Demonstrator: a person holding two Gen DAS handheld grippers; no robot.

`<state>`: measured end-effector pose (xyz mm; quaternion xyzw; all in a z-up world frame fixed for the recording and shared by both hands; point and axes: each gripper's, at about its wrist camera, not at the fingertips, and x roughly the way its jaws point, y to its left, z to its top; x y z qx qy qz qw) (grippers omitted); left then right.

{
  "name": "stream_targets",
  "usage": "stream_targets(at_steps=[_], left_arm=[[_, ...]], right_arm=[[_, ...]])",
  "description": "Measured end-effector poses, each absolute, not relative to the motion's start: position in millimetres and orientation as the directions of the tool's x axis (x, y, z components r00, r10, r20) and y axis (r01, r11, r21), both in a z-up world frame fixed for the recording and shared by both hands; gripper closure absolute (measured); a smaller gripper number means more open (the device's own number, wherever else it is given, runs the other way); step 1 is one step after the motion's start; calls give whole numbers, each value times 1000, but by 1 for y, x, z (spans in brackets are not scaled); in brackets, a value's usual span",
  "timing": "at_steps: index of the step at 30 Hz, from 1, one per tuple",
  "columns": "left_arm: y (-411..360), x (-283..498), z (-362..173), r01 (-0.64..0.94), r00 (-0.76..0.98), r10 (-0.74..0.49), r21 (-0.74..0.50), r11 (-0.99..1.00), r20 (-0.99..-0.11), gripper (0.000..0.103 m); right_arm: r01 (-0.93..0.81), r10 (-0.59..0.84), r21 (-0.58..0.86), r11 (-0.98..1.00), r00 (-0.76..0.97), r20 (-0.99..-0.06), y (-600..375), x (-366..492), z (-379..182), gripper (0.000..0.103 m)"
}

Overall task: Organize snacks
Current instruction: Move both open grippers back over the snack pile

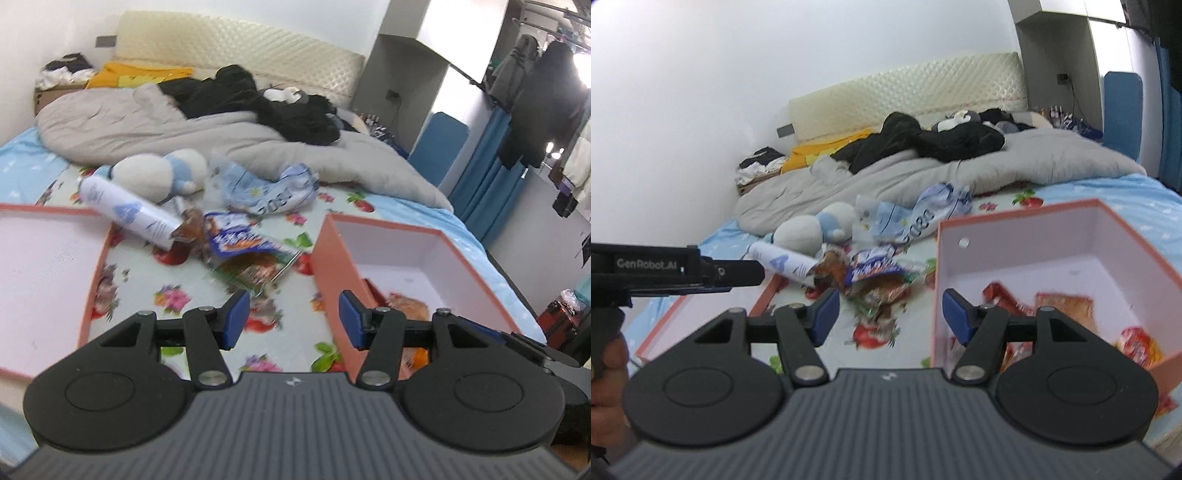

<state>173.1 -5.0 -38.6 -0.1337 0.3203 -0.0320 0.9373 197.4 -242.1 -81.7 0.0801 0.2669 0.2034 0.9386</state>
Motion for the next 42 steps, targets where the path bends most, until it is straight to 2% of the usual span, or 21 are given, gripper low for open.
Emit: stream_targets(at_steps=[10,19,32,42], left_arm=[[31,148,-87,-97,756,-138,-318,943,-640,44],[62,154,-116,-164,725,-131,-354,921,-676,44],[122,255,-103,-253,748,-110,-434,865,-655,42],[134,347,-137,-244,696,-110,-377,894,-710,38]], right_arm=[[-399,469,246,883,745,-475,-204,169,-104,39],[-328,475,361,873,739,-477,-188,173,-125,39],[-203,483,531,822,743,-464,-144,268,-127,38],[-147,416,467,872,726,-547,-116,337,-180,37]])
